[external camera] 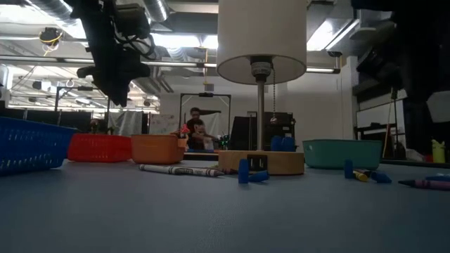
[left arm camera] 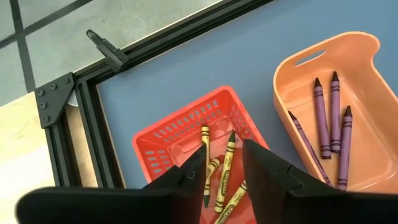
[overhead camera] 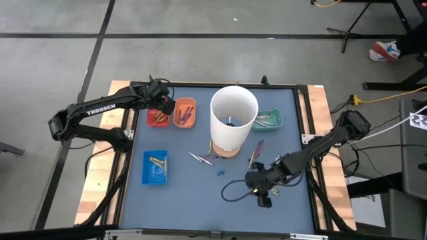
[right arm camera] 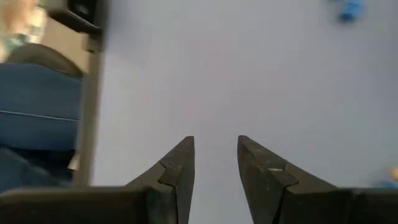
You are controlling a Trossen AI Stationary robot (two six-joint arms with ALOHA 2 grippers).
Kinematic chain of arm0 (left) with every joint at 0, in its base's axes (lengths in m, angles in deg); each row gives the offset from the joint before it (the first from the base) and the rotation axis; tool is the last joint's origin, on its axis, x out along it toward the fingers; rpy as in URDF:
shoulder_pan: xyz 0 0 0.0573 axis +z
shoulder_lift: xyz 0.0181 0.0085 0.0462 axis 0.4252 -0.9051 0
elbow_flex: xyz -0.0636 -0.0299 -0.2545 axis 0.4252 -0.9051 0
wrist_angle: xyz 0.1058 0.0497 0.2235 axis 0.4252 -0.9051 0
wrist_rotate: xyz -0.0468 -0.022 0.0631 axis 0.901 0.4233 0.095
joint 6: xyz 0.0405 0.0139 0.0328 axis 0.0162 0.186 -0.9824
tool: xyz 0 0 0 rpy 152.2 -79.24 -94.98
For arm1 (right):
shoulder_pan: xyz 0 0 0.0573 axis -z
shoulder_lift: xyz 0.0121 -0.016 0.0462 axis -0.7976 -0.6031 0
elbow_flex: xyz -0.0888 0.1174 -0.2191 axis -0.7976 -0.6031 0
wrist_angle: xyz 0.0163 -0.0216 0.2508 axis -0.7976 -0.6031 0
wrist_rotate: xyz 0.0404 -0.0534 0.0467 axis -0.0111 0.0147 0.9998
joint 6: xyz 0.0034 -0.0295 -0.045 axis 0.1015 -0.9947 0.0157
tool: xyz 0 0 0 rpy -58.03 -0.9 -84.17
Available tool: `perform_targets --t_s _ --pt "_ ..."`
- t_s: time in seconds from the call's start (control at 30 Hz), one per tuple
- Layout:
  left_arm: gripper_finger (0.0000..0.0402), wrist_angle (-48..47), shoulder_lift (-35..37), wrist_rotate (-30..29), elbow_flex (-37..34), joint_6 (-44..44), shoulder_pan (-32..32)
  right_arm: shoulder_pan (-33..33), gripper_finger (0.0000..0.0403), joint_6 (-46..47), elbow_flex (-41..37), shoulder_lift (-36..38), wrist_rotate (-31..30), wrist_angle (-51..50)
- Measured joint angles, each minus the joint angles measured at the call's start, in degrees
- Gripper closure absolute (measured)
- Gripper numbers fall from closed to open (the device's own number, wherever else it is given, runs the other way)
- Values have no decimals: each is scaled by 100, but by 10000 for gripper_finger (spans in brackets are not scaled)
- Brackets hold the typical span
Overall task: Sort crayons
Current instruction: Put the violet crayon into the green bin
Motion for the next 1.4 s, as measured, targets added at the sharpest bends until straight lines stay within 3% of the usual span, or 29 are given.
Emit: perform_targets --t_s 0.13,0.23,0.37,0.43,0.67,0.9,1.4 --pt "303 -2 0 0 0 -2 0 2 283 -3 0 300 -730 -866" --pt "302 -2 0 0 0 2 0 2 283 90 0 426 -1613 -1410" --pt "302 -2 0 0 0 4 0 30 283 771 0 436 -2707 -2169" --pt "302 -3 0 0 0 6 0 118 283 1294 0 436 -2918 -2586" --pt "303 -2 0 0 0 7 0 653 283 3037 -93 434 -2963 -3912" --pt "305 -2 0 0 0 6 0 1133 283 3425 -656 431 -2730 -3448" --pt "305 -2 0 0 0 9 0 1178 283 4025 -1365 432 -2821 -2210"
